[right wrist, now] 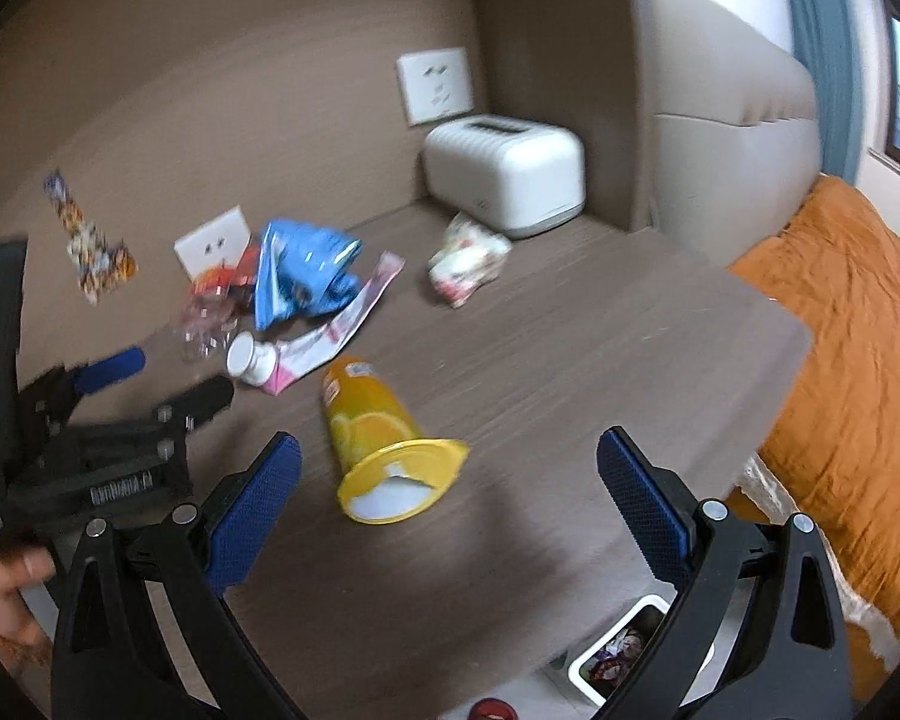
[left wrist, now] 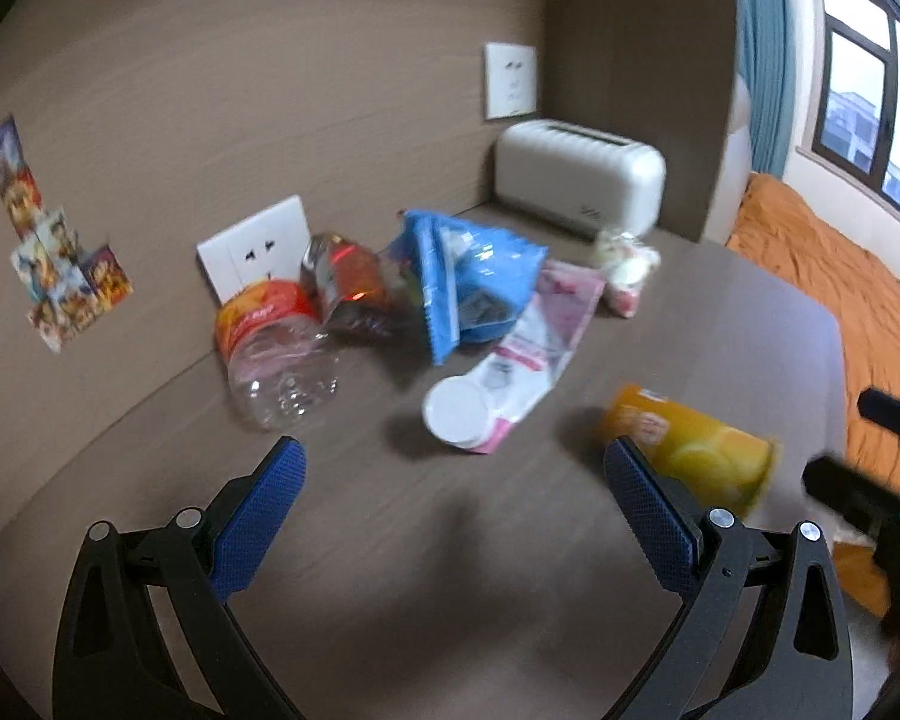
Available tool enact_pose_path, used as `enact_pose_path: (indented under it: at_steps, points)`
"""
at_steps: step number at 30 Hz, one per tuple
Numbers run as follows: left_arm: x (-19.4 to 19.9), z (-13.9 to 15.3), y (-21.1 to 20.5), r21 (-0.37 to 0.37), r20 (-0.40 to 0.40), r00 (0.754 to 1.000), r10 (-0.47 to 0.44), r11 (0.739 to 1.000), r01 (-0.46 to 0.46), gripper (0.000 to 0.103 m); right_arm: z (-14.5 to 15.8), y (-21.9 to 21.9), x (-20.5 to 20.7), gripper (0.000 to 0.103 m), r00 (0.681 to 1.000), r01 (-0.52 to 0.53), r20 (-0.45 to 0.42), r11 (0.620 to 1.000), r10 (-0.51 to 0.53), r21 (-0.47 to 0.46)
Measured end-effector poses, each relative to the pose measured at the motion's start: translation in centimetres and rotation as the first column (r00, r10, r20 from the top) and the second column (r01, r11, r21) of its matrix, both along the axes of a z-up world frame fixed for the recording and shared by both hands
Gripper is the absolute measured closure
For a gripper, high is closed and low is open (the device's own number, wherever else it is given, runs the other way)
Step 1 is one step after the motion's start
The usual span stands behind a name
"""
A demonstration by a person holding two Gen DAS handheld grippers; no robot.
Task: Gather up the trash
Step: 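Grasp the white-capped pink tube with the left tool while the right tool grasps the yellow can, then carry both items to the white bin and open both tools over it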
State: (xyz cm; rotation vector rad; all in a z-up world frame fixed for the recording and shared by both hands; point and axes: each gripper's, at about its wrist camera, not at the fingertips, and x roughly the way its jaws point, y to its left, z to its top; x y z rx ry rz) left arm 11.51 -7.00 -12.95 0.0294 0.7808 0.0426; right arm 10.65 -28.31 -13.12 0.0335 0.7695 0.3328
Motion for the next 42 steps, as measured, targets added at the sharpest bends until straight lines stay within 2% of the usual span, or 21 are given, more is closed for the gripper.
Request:
enact_pose_path:
  at_steps: [8, 10, 11, 13, 14, 16, 17, 18, 24, 34, 42]
  points:
    - [4.2, -2.7, 1.4, -0.074, -0.045, 0.999, -0.008, 0.997, 0.004, 0.007, -2.8, 3.5, 1.8, 0.005, 0.999, -0.032, -0.025, 0.993, 0.030, -0.115]
    - [5.1, -3.8, 1.7, -0.112, -0.082, 0.996, -0.020, 0.994, 0.011, 0.024, -3.3, 4.1, 2.3, 0.005, 0.999, -0.033, -0.024, 0.989, 0.030, -0.142]
    - [5.5, -4.4, 1.9, -0.130, -0.103, 0.994, -0.025, 0.991, 0.011, 0.036, -3.5, 4.5, 2.6, 0.005, 0.999, -0.034, -0.023, 0.988, 0.031, -0.153]
    - [5.8, -4.9, 2.1, -0.135, -0.107, 0.994, -0.019, 0.991, 0.005, 0.045, -3.8, 5.0, 3.0, 0.005, 0.999, -0.034, -0.023, 0.985, 0.030, -0.167]
    - [5.9, -4.8, 2.2, -0.152, -0.102, 0.994, -0.030, 0.988, 0.014, 0.053, -3.9, 5.2, 3.2, 0.006, 0.999, -0.036, -0.027, 0.985, 0.032, -0.171]
    - [6.1, -4.8, 2.3, -0.180, -0.092, 0.995, -0.041, 0.983, 0.023, 0.066, -4.2, 5.6, 3.5, 0.021, 0.999, -0.047, -0.034, 0.984, 0.042, -0.174]
    - [6.1, -4.7, 2.4, -0.181, -0.086, 0.995, -0.043, 0.983, 0.026, 0.072, -4.4, 5.8, 3.6, 0.034, 0.998, -0.054, -0.042, 0.983, 0.047, -0.178]
    - [6.2, -4.7, 2.3, -0.174, -0.088, 0.995, -0.043, 0.984, 0.027, 0.072, -4.6, 5.9, 3.6, 0.047, 0.998, -0.059, -0.048, 0.981, 0.051, -0.183]
    - [5.6, -3.5, 2.4, -0.161, -0.072, 0.996, -0.053, 0.986, 0.040, 0.072, -4.3, 5.8, 3.0, 0.048, 0.997, -0.073, -0.051, 0.981, 0.065, -0.181]
    - [3.7, -0.1, 1.2, -0.087, -0.047, 0.996, -0.079, 0.993, 0.075, 0.073, -1.0, 3.3, 0.8, 0.048, 1.000, -0.030, 0.005, 0.993, 0.031, -0.114]
    - [1.3, 3.5, -2.3, -0.056, -0.008, 0.986, -0.168, 0.984, 0.168, 0.073, 1.5, -0.9, -1.5, 0.048, 0.998, 0.054, 0.042, 0.996, -0.050, -0.077]
